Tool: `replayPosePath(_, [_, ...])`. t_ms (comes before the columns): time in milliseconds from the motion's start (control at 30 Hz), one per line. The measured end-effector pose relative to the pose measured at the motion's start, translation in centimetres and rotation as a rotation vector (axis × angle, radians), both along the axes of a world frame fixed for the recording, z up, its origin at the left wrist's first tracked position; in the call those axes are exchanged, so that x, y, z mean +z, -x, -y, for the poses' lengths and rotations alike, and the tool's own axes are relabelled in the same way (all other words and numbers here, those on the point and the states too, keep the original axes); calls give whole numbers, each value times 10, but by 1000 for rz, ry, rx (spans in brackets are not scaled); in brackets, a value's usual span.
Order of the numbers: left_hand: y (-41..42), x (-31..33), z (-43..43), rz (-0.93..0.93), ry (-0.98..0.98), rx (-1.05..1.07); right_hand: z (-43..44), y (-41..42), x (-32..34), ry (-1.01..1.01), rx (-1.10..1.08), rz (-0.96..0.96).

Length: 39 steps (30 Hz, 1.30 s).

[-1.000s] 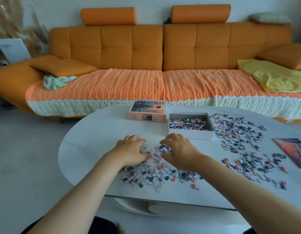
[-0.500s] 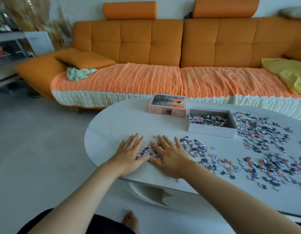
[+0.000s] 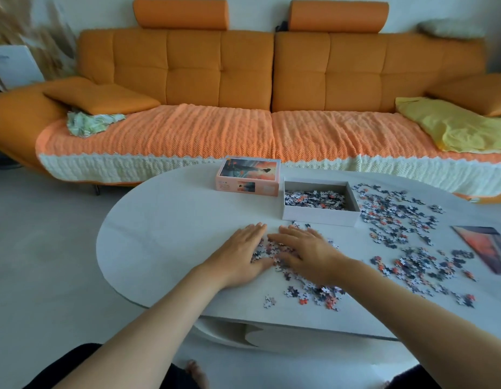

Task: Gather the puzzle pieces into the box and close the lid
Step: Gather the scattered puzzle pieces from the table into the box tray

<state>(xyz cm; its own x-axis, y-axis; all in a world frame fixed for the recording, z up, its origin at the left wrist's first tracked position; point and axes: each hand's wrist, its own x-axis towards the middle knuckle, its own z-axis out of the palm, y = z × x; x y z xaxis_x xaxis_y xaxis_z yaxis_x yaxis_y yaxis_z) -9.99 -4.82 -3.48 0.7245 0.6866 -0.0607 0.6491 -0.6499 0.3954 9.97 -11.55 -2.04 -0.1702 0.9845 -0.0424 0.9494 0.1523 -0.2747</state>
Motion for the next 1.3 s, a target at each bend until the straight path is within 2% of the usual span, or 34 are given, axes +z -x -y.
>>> replayPosePath(100, [-10,6,7,62,107,-15,4,-15,11,-99,-31,-103])
replayPosePath(167, [-16,8,7,83,149,-5,2,-25,16,-106,-52,-73])
replayPosePath(267, [-28,16,1,69,130,-6,-1,-39,18,-38,-65,29])
replayPosePath(400, [-48,28,-5,-67,47,-65,-2,-46,15,97,17,102])
replayPosePath(500, [-61,29,-10,-155,-2,-92,-2,-52,21,102,-4,-18])
replayPosePath(633, [-72,26,-9,-85,-29,-135,-3,-62,30,49,-34,-127])
replayPosePath(700, [-75,29,-9,-46,-2,-157,-3,-67,32,76,-35,-64])
replayPosePath(767, [-74,34,-13,-40,42,-150,-3,-71,33,190,-50,60])
replayPosePath(867, [-67,34,-19,-166,-6,-142,-5,-72,29,263,-81,144])
replayPosePath(933, [-65,31,-19,-195,-2,-131,-7,-69,28,246,-91,104])
replayPosePath(1133, [-76,34,-18,-20,48,-65,-14,-52,33,148,-144,-78])
replayPosePath(1300, [-81,43,-20,10,46,-22,-18,-55,38,150,-220,-136])
